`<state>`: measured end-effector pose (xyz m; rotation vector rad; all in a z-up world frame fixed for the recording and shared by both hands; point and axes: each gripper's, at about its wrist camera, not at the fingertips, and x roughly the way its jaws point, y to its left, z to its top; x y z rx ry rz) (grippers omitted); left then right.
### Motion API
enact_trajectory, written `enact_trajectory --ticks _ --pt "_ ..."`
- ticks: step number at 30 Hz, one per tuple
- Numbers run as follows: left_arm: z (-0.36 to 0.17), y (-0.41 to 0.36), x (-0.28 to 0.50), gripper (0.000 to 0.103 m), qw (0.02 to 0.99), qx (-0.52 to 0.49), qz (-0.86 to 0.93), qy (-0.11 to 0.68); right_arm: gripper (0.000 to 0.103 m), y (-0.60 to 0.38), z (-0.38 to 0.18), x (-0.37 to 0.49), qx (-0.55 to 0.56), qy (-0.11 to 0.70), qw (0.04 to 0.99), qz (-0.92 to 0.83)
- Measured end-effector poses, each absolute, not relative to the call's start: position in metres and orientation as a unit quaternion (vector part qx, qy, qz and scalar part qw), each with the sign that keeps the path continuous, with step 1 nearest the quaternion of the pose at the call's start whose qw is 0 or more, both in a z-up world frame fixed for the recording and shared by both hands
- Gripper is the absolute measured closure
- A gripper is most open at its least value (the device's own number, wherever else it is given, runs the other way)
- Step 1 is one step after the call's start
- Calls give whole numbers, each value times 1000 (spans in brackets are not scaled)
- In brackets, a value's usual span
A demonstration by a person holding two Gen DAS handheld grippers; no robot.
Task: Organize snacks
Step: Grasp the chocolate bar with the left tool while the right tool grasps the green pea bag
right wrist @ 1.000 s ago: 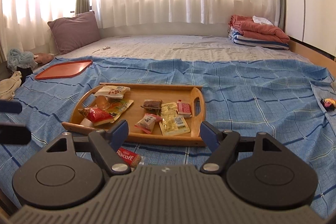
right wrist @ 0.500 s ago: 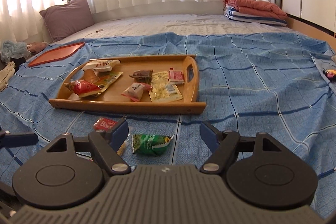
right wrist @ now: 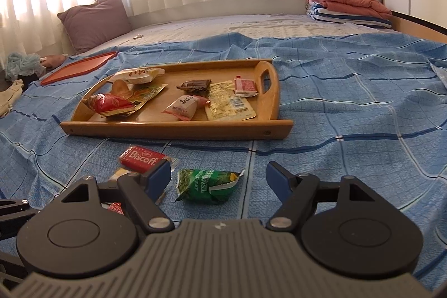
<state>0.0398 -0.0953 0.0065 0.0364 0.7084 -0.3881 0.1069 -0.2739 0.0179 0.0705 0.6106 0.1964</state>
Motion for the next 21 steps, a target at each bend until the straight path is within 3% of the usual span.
enact_trajectory --ticks 16,21 --pt "-2 -97 45 55 920 8 -179 348 19 -265 -12 121 35 326 940 92" --pt "-2 -97 46 61 921 11 -173 348 19 -263 -13 121 27 327 940 92"
